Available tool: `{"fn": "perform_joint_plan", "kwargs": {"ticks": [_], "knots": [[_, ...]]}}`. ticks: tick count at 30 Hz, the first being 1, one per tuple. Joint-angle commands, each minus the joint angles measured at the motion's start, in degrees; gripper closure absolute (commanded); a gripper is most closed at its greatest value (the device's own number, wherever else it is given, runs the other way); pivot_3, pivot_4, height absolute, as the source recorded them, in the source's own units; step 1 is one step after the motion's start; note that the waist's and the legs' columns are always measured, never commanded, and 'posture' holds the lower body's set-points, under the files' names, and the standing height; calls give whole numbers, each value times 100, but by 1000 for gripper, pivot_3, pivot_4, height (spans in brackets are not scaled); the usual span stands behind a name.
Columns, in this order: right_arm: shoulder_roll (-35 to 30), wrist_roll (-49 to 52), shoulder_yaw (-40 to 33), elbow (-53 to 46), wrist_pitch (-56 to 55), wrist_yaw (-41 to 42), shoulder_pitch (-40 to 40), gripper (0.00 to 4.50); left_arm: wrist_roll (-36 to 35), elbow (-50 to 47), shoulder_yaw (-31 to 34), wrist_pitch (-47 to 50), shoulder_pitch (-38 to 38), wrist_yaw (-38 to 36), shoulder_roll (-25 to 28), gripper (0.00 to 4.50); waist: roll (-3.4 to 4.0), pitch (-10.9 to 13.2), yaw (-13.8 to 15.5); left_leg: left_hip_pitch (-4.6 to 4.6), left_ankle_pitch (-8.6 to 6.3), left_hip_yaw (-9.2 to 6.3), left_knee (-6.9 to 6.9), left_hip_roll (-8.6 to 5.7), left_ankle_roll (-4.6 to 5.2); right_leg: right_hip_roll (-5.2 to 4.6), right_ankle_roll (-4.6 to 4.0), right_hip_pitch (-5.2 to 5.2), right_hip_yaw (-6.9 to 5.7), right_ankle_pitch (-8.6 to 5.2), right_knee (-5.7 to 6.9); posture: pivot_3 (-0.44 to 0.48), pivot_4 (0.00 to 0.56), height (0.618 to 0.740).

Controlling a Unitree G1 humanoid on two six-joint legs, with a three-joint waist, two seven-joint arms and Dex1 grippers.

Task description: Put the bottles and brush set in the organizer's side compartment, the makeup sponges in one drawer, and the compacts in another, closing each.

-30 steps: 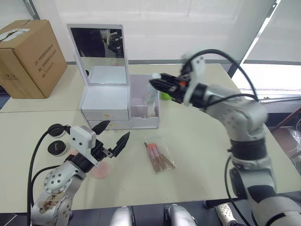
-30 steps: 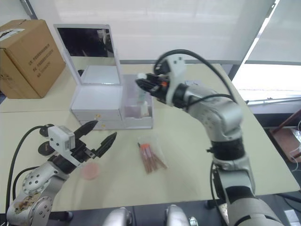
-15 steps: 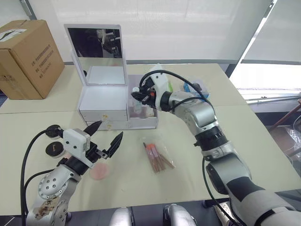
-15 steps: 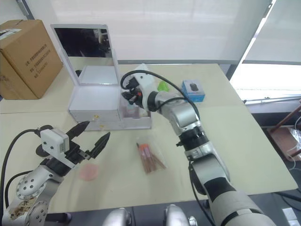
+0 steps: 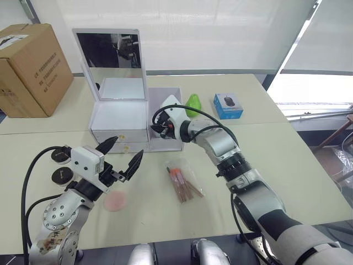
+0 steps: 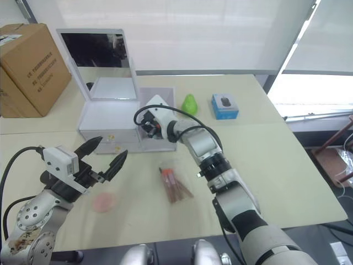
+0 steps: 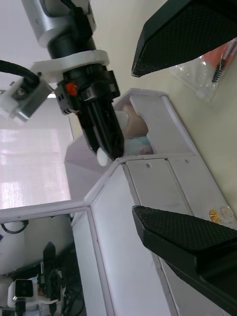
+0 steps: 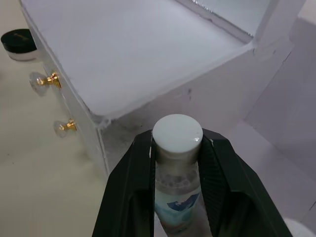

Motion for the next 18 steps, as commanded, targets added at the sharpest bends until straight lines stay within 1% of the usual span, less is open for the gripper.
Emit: {"fn": "perform_joint_plan", "kwargs": {"ticks": [1,7,9,10,12,17,18], "knots": [[72,-103,-80,-53,-180,54,-24,3593,-134,-282,78,113,-137,100,56,0,0,0,-2,0,0,0,0,0,0,0,0,0,0,0,0,0,150,740],[212,-170,-198,85,-210,10,-3,3593,-174,-337,30,350,-346,207,101,0,0,0,-9,4,0,-5,0,0,0,3,0,5,0,0,-1,0,150,740],[232,-156,-271,47,-208,17,-24,2842,-194,-362,24,426,-396,240,108,0,0,0,-7,6,0,-6,0,0,0,4,0,7,0,-1,-1,0,150,740],[237,-141,-308,3,-195,28,-33,2625,-197,-376,25,455,-408,246,111,0,0,0,-8,5,0,-7,0,0,0,4,0,7,-2,-1,-1,0,150,740],[220,-102,-397,-139,-146,47,-77,1988,-212,-384,29,489,-414,247,115,0,0,0,-16,4,0,-8,0,0,0,4,0,6,0,0,-1,0,150,740],[129,237,-816,-1043,350,85,-260,290,-238,-314,36,466,-409,167,124,0,2,1,-19,2,0,-13,0,0,0,10,0,1,2,0,0,0,150,740],[115,334,-905,-1290,517,88,-289,290,-242,-294,40,449,-405,145,127,0,2,1,-19,2,0,-14,0,0,0,11,0,0,3,0,-1,0,150,740]]}}
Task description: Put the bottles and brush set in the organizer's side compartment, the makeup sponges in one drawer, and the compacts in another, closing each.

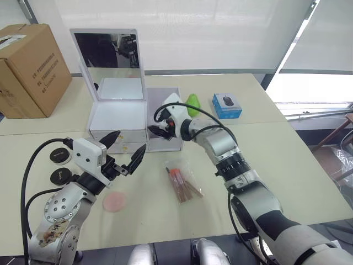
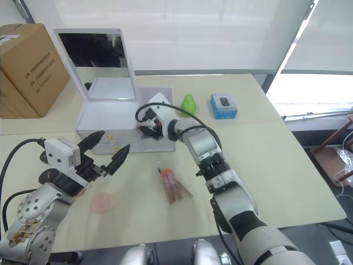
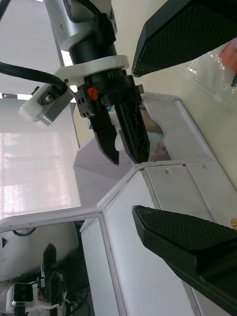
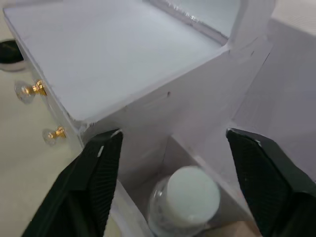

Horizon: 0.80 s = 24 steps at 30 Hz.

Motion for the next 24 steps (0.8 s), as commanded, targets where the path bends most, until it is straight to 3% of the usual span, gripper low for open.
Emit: {"fn": "perform_joint_plan", "kwargs": {"ticks": [1,6,9,13,18,24], "knots": [[4,491,-424,-1125,470,33,-319,290,-38,-129,55,-117,-39,-64,61,0,0,0,0,0,0,-1,0,0,0,1,0,0,2,0,0,0,150,740],[-286,1128,-998,-2359,1416,-52,-450,290,-184,81,172,-234,51,-331,60,0,0,0,29,0,0,-7,0,-1,0,0,-1,0,-3,-1,-3,0,150,740],[-665,1563,-1384,-3025,1878,4,-294,290,-542,562,648,-418,191,-831,167,0,-1,0,53,-2,-1,-2,0,-4,-1,-19,-1,-2,-15,-3,-7,0,150,740],[-1531,2228,-1988,-3998,2298,355,489,290,-662,1668,1465,-677,418,-1791,890,0,-4,-3,76,-16,-1,0,-1,-3,-1,-21,-6,-43,-23,-8,-5,0,150,740],[-3045,2399,-3020,-4557,1812,1186,2612,290,-708,3390,2551,-798,614,-3070,2159,0,-9,-1,149,-21,-1,14,-1,-1,-2,-29,-6,-60,-24,-14,-10,0,150,740],[-3955,2234,-4445,-4025,427,2172,5220,290,-764,4816,3587,-511,1235,-4217,3031,0,9,13,141,-10,-23,59,-37,0,-38,-54,5,-68,-18,-22,-42,0,150,740]]}}
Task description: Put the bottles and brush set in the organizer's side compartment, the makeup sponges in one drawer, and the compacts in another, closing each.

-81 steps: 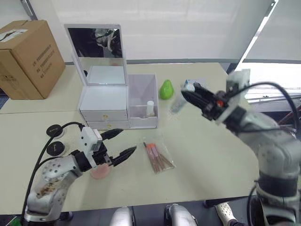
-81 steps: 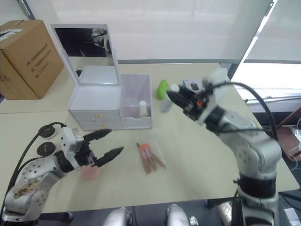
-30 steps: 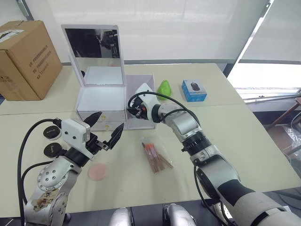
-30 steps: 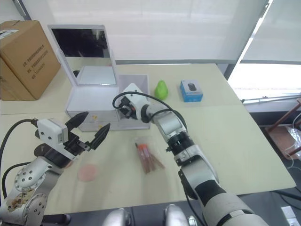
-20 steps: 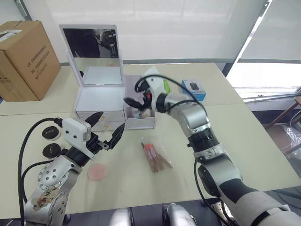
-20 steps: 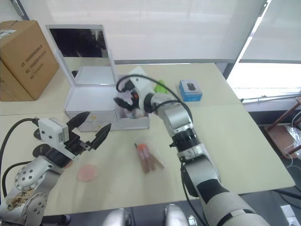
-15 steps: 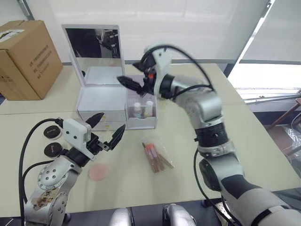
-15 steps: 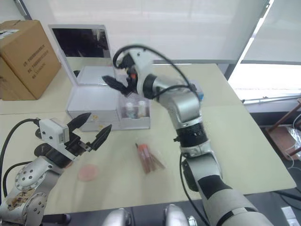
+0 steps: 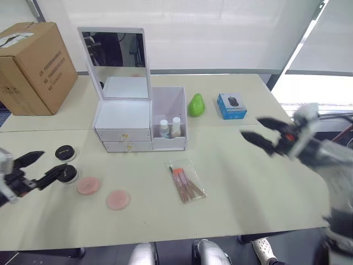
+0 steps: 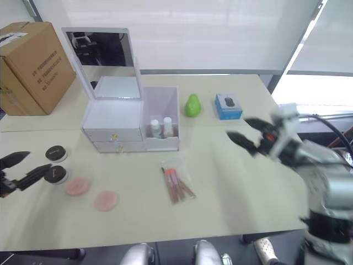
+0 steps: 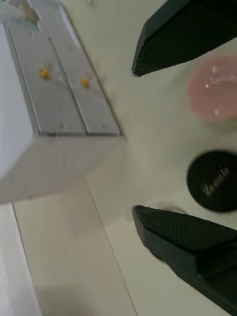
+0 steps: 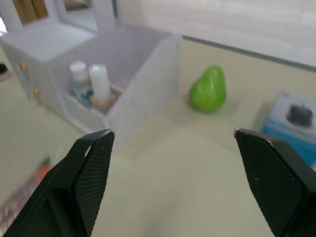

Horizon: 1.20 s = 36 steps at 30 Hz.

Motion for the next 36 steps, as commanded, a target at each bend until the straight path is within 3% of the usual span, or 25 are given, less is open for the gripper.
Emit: {"fn": "perform_joint_plan", "kwargs": {"ticks": [1,10,14,18,21,26,29,32,36], "knots": [[-284,-81,-892,295,-892,396,734,290,-43,676,580,116,312,-611,332,0,2,1,-8,12,-1,9,-14,0,-2,-6,0,0,-2,0,-6,0,150,740],[-325,-177,-1320,1144,-1900,422,1692,290,578,3360,680,-1215,-83,-891,861,0,2,2,-51,17,-18,12,-42,13,-31,-15,1,-18,-36,0,-37,0,150,740],[-229,158,-1372,1039,-1792,343,1677,290,638,3779,592,-1501,-304,-936,971,0,0,4,-4,9,-19,20,-46,14,-33,-72,1,-18,-98,0,-44,0,150,740],[-294,103,-1023,714,-1695,218,1687,290,680,3577,389,-1549,-455,-908,903,0,1,4,18,6,-20,25,-47,16,-34,-120,2,-15,-163,0,-46,0,150,740],[-391,150,-670,261,-1466,147,1582,290,634,2915,175,-1445,-459,-867,652,0,3,5,21,6,-20,27,-48,16,-34,-144,3,-12,-195,1,-46,0,150,740],[-488,746,197,-859,-578,-25,895,290,219,186,-671,-590,-402,-245,-311,0,23,17,20,8,-20,34,-44,14,-34,-159,19,-1,-202,11,-46,0,150,740],[-605,945,707,-1089,-42,-121,481,290,39,-1223,-1382,-164,-356,142,-852,0,2,14,44,-1,-19,37,-35,5,-33,-151,46,4,-201,34,-46,0,150,740],[-470,1188,1489,-1391,387,-168,-54,290,128,-2515,-2492,-72,-315,467,-1457,0,-11,6,52,2,-15,36,-23,0,-27,-143,41,15,-191,44,-46,0,150,740],[-233,1080,2322,-1180,862,-335,-608,290,378,-3377,-3824,179,-740,967,-2055,0,-26,-2,61,-7,10,30,-3,-5,17,-118,51,45,-163,55,-46,0,150,740]]}}
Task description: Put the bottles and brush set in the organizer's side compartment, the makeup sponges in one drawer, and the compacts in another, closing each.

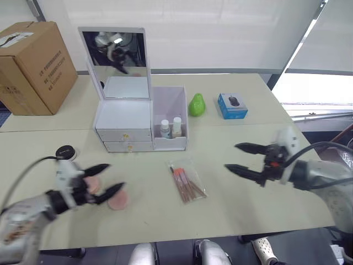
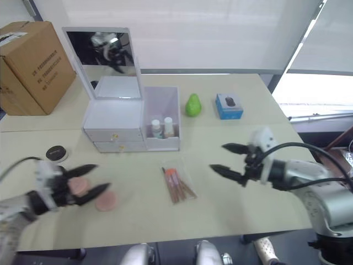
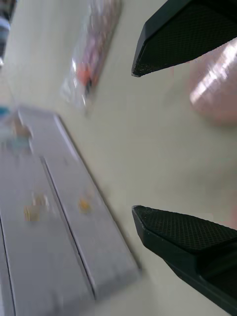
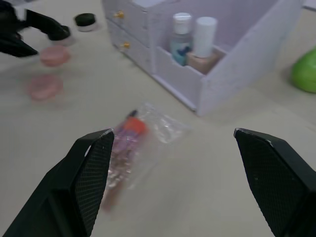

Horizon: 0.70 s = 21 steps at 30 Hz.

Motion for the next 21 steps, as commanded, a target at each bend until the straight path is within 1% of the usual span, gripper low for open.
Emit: {"fn": "perform_joint_plan", "kwargs": {"ticks": [1,2,3,5,6,7,9,12,14,18,19,21], "knots": [[143,39,569,172,620,-255,-468,290,176,-586,-921,238,-449,422,-314,0,1,0,15,-6,0,-10,11,2,1,19,-2,-1,12,3,0,0,150,740],[249,144,675,317,995,-417,-660,290,287,-497,-1144,297,-622,526,-418,0,-7,-7,23,-4,1,-15,13,4,1,27,-3,-18,17,3,0,0,150,740],[320,243,747,435,1314,-513,-826,290,350,-412,-1309,382,-766,606,-481,0,-6,-10,30,-5,1,-20,20,5,2,35,-4,-13,20,3,0,0,150,740],[331,479,933,768,2154,-489,-1186,238,259,-245,-1623,714,-1067,598,-560,409,7,-18,29,-22,2,-29,25,4,3,45,-7,-9,26,5,0,0,150,740],[361,609,954,991,2520,-471,-1350,238,249,-175,-1766,828,-1184,565,-569,602,13,-22,27,-41,7,-37,38,3,12,52,-22,-12,28,16,1,0,150,740],[426,768,918,1295,2936,-452,-1548,238,267,-92,-1915,891,-1293,486,-560,906,16,-24,24,-54,10,-42,46,4,18,57,-32,-18,29,25,1,0,150,740],[537,952,888,1824,3555,-425,-1905,238,325,86,-2092,949,-1457,378,-515,1527,16,-24,19,-67,36,-59,64,2,62,70,-44,-22,29,38,2,0,150,740],[732,1069,923,2586,4213,-327,-2424,238,553,592,-2275,859,-1727,319,-512,2511,17,-25,13,-68,37,-78,66,-4,63,75,-46,-23,30,39,1,0,150,740],[911,1018,900,3055,4470,-388,-2715,238,684,850,-2349,804,-1880,307,-534,3148,19,-26,4,-67,37,-83,66,-4,63,79,-47,-24,30,40,1,0,150,740],[1297,677,977,3996,4507,-560,-3056,238,938,1298,-2476,689,-2142,305,-612,4349,19,-28,3,-71,37,-95,68,-5,63,85,-48,-23,30,41,4,0,150,740],[1382,617,1038,4110,4500,-581,-3058,238,1024,1367,-2542,637,-2173,287,-614,4432,19,-29,5,-72,37,-95,68,-5,64,85,-47,-22,30,44,4,0,150,740],[1507,477,1266,4226,4384,-553,-3001,238,1112,1433,-2636,615,-2232,301,-689,4432,22,-30,3,-73,37,-96,69,-6,64,85,-45,-18,33,48,8,0,150,740]]}}
